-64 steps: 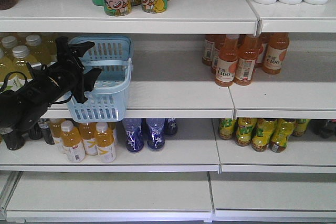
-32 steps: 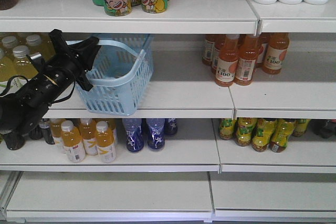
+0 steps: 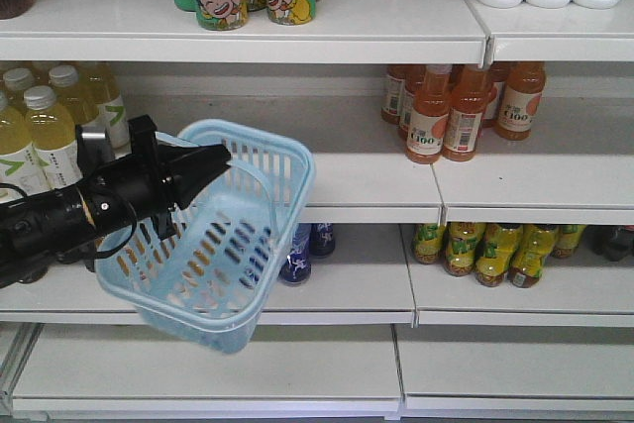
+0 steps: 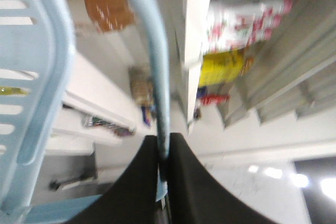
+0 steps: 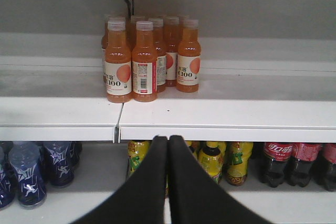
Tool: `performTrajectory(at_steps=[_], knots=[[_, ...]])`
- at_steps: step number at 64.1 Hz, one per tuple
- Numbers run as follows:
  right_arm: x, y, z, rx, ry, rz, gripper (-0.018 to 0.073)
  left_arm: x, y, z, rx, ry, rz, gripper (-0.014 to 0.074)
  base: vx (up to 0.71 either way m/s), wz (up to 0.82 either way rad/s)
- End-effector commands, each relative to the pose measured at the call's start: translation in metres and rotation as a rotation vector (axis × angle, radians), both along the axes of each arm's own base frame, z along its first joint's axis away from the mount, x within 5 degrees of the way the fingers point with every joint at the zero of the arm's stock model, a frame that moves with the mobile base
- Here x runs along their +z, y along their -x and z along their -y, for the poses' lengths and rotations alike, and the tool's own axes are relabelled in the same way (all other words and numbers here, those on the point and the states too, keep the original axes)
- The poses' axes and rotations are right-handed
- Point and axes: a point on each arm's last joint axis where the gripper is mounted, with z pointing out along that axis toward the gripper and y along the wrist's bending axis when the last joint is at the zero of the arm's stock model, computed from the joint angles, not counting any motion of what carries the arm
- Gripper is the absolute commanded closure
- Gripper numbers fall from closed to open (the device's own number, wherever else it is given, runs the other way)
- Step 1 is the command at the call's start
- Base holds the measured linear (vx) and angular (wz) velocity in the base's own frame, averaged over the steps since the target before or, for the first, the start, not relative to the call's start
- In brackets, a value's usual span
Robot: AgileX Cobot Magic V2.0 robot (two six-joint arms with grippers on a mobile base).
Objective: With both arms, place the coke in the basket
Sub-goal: 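Close the left gripper on the handle and lift the basket off, then lower the held basket close to the robot with the left gripper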
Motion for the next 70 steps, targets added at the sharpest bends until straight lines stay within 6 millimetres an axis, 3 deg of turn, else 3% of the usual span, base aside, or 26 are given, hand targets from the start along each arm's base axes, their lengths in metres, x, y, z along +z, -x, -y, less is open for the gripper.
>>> performTrajectory(at_steps=[1, 16, 23, 30, 51, 70], knots=[[0.005, 0.000, 0.000, 0.000, 0.012, 0.081, 0.0569, 0.057, 0.034, 0.014, -0.267, 0.074, 0.262, 0.0603, 0.00, 0.00], [0.005, 0.000, 0.000, 0.000, 0.012, 0.081, 0.0569, 0.096, 0.081, 0.039, -0.479, -0.043, 0.432, 0.0603, 0.00, 0.00], [0.005, 0.000, 0.000, 0.000, 0.012, 0.081, 0.0569, 0.100, 0.100, 0.046, -0.511, -0.032, 0.456, 0.0603, 0.00, 0.00], [0.005, 0.000, 0.000, 0.000, 0.012, 0.081, 0.0569, 0.088, 0.117, 0.052, -0.543, -0.035, 0.444, 0.0603, 0.00, 0.00], [0.005, 0.000, 0.000, 0.000, 0.012, 0.081, 0.0569, 0.029, 0.165, 0.057, -0.546, -0.033, 0.361, 0.0603, 0.00, 0.00], [0.005, 0.000, 0.000, 0.000, 0.012, 0.081, 0.0569, 0.009, 0.191, 0.061, -0.551, -0.016, 0.291, 0.0603, 0.00, 0.00]])
